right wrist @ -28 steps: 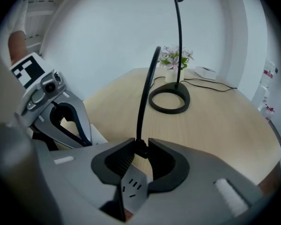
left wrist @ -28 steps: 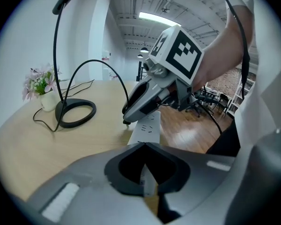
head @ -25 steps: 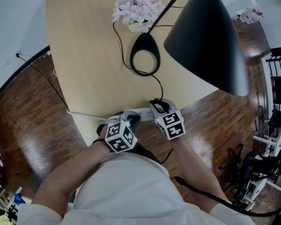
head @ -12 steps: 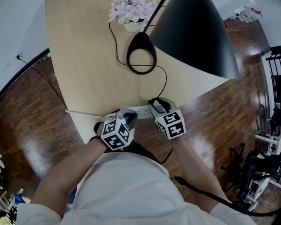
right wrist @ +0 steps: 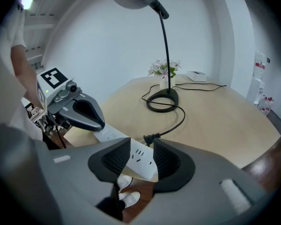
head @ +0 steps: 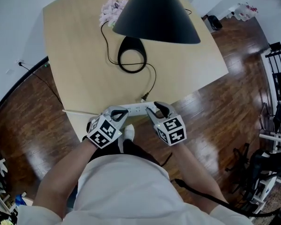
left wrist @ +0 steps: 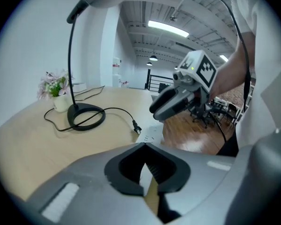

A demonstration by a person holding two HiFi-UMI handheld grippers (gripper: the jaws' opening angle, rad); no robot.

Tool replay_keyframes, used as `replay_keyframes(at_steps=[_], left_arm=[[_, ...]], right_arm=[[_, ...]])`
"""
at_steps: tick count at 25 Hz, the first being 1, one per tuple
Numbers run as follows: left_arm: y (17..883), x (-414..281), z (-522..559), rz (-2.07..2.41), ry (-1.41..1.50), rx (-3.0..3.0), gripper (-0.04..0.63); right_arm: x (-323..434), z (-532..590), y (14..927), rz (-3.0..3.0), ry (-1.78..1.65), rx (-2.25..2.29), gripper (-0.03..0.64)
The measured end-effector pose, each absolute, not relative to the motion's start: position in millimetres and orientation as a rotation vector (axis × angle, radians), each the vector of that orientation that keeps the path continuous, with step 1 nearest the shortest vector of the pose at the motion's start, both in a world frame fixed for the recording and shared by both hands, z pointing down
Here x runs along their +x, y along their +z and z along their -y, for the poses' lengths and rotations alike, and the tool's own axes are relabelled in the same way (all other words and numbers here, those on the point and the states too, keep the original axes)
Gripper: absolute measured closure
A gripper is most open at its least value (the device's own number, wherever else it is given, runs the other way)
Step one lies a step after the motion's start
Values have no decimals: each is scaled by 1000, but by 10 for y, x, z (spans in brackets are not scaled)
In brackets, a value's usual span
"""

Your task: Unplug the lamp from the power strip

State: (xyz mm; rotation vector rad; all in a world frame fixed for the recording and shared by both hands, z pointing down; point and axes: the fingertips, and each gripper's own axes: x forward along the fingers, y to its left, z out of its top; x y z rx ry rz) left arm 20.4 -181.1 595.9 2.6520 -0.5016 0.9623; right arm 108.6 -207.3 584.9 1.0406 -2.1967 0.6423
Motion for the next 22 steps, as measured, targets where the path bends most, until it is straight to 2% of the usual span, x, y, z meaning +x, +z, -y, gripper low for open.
replay_keyframes(at_steps=[4, 14, 22], left_arm=[[5470, -14, 1738, 603, 786, 2646, 591], [4345, -1459, 1498, 993, 541, 2521, 591], [3728, -1490, 779, 964, 353, 2658, 591]], right_arm=[[1120, 1803, 5601, 2292, 639, 1038, 466], [1272, 1117, 5151, 2423, 586, 1054, 466], [1129, 435, 4652, 2461, 509, 1140, 465]])
